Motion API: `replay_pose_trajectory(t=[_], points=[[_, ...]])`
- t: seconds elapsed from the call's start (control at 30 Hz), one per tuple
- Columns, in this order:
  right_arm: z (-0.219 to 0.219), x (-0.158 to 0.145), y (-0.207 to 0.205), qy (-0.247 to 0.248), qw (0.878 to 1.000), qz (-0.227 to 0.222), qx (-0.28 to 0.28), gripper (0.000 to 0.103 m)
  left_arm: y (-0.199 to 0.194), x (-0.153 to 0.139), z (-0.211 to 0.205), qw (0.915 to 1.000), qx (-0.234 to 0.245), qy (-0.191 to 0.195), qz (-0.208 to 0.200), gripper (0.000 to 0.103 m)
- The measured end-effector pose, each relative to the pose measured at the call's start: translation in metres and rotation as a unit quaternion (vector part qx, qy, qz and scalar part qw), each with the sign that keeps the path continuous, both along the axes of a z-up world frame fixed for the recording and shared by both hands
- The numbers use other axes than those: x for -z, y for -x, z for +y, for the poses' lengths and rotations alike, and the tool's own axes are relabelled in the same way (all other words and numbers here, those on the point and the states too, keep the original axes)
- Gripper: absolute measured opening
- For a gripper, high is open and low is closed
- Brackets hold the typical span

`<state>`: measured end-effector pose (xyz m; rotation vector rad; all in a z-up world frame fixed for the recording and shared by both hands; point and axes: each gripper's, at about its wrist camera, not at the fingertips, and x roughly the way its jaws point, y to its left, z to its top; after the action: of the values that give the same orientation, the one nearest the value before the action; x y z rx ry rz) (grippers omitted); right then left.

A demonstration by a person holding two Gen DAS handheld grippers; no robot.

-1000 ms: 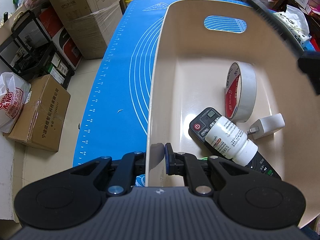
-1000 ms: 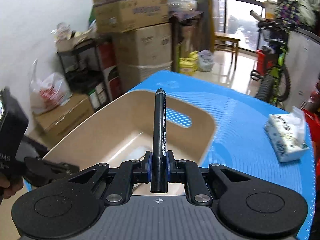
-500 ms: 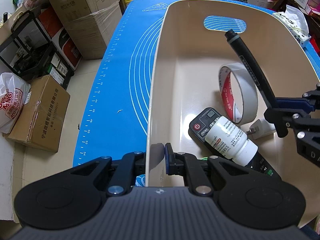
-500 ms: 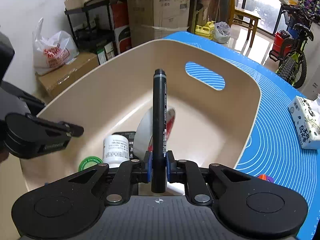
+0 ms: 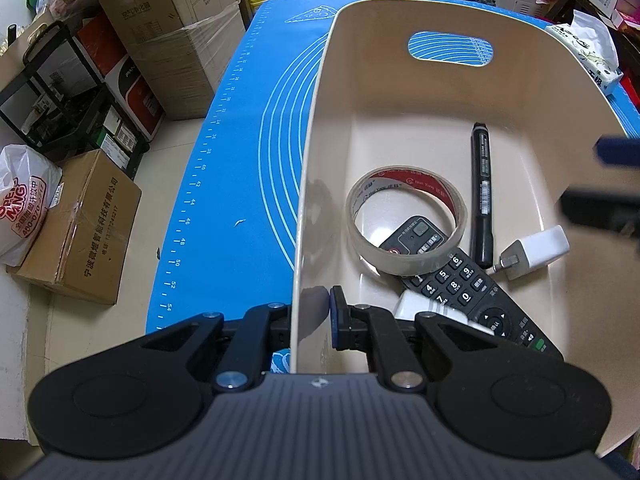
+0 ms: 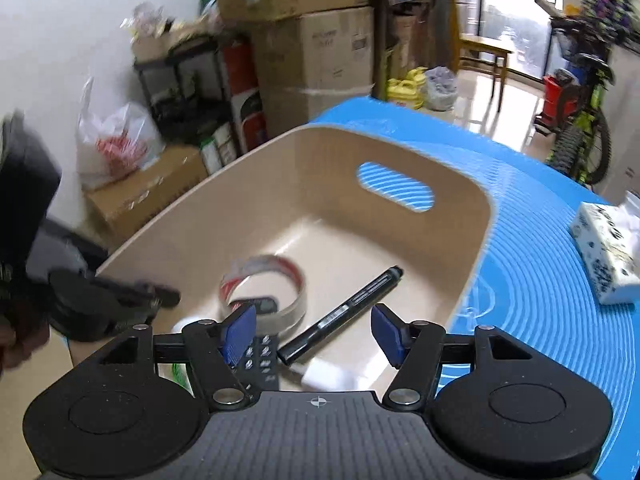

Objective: Organize rigid objects
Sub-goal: 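Drop the marker into the bin and open the right gripper, then grasp the orange-purple toy with the right gripper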

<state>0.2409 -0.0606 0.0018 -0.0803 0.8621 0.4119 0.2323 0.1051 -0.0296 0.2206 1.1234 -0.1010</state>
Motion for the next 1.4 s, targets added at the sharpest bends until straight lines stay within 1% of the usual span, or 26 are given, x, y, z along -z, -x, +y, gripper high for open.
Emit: replay_pose_trajectory(t=[0.1, 0.23, 0.27, 0.3, 0.43, 0.47, 0.63, 0.8, 0.93, 1.23, 1.4], points=[[-0.018, -0.010, -0.001, -0.012, 0.999, -0.015, 0.029, 0.081, 0.000, 0.000, 0.000, 1.0000, 0.000, 0.000, 0.000, 0.012], [-0.042, -0.023, -0.001, -0.024, 0.998, -0.035, 0.053, 0.084, 0.000, -0.001, -0.001, 1.0000, -0.001, 0.000, -0.001, 0.012], [-0.049, -0.026, -0.001, -0.026, 0.997, -0.039, 0.063, 0.088, 0.001, -0.001, -0.001, 1.0000, -0.001, 0.000, -0.001, 0.012], [-0.053, -0.026, -0.002, -0.027, 0.996, -0.041, 0.071, 0.092, 0.001, -0.001, -0.001, 1.0000, 0.000, 0.000, -0.001, 0.012], [-0.079, -0.025, -0.005, -0.038, 0.992, -0.046, 0.108, 0.098, 0.000, -0.001, -0.001, 1.0000, -0.001, 0.000, 0.001, 0.012], [-0.085, -0.022, -0.005, -0.041, 0.991, -0.044, 0.117, 0.100, 0.000, -0.001, -0.001, 1.0000, -0.001, 0.000, 0.000, 0.012], [-0.112, 0.000, -0.008, -0.037, 0.987, -0.016, 0.157, 0.101, 0.000, -0.001, -0.001, 1.0000, -0.001, 0.000, 0.000, 0.012], [-0.127, 0.031, -0.015, -0.016, 0.983, 0.015, 0.185, 0.101, 0.000, -0.001, -0.001, 1.0000, -0.001, 0.000, 0.000, 0.012], [-0.133, 0.054, -0.019, 0.000, 0.980, 0.039, 0.194, 0.101, 0.000, -0.001, -0.001, 1.0000, -0.001, 0.000, 0.000, 0.012], [-0.134, 0.085, -0.027, 0.021, 0.977, 0.070, 0.201, 0.101, 0.000, 0.000, -0.001, 1.0000, 0.002, 0.001, 0.001, 0.012], [-0.133, 0.096, -0.029, 0.038, 0.976, 0.069, 0.205, 0.101, 0.000, 0.000, -0.001, 1.0000, 0.003, 0.000, 0.000, 0.012]])
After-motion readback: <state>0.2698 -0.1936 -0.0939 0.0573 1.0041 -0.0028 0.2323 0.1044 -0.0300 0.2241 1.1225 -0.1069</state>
